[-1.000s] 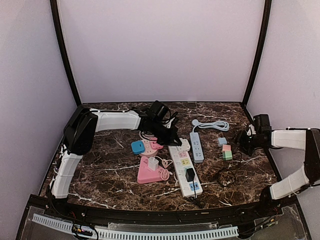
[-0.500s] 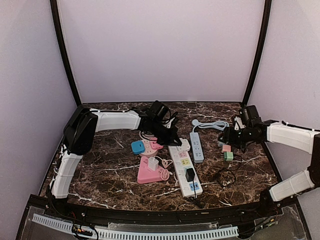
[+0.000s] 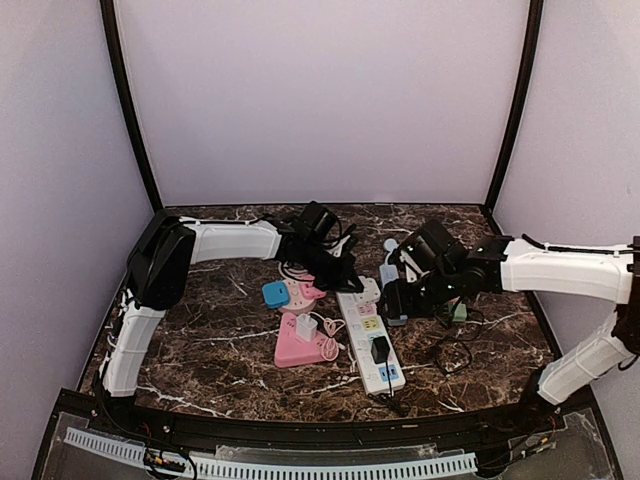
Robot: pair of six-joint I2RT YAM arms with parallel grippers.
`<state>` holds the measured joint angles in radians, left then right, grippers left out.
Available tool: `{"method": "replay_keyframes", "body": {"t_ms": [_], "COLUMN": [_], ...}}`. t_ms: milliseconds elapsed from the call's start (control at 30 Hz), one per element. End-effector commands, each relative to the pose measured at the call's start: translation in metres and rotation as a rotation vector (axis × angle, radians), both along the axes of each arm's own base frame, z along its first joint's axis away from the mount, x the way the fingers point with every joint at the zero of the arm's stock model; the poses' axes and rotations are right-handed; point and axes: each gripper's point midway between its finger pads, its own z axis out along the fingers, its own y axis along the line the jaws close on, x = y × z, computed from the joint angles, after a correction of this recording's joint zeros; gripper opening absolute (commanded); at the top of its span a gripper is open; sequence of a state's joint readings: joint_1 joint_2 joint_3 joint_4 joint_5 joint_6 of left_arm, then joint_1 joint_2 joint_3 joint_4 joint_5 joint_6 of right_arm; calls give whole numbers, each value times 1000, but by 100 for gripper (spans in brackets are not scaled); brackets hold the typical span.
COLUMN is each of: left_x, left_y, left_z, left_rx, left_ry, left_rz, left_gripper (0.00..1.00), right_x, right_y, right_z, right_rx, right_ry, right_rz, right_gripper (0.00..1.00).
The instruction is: Pull the plug off the socket
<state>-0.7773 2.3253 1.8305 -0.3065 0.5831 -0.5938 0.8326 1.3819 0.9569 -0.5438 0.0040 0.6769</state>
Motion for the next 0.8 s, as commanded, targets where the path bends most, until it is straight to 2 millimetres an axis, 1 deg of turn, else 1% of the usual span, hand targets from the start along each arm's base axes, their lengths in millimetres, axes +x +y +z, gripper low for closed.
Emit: {"method": "replay_keyframes", "body": {"t_ms": [0,33,167,367,500,633,767], "left_x": [-8,-8,-8,-9,-11,-13,-14], "left_y": [5,6,4,2,-1,-3,-2], "left_z": [16,16,17,14,11,6,3], "left_rx": [11,10,4,-2,-5,-2,3], "left_ry": [-1,0,-1,5,12,22,27], "left_rz": [-18,-18,-20,-21,-27,-31,-29], "left_gripper": [2,2,2,3,3,3,3], "right_x": [-21,-25,-43,-58,-63,-62,-62], "right_y": [14,20,34,37,38,39,40], "right_z": [-15,-14,-23,-35,-39,-40,-42], "right_rx": [-127,-140,-196,-259,-291,-312,-328], "right_ry": [41,42,60,84,88,84,83], "right_rz": [-6,4,29,26,24,14,13], "right_gripper": [60,60,59,57,53,48,39]}}
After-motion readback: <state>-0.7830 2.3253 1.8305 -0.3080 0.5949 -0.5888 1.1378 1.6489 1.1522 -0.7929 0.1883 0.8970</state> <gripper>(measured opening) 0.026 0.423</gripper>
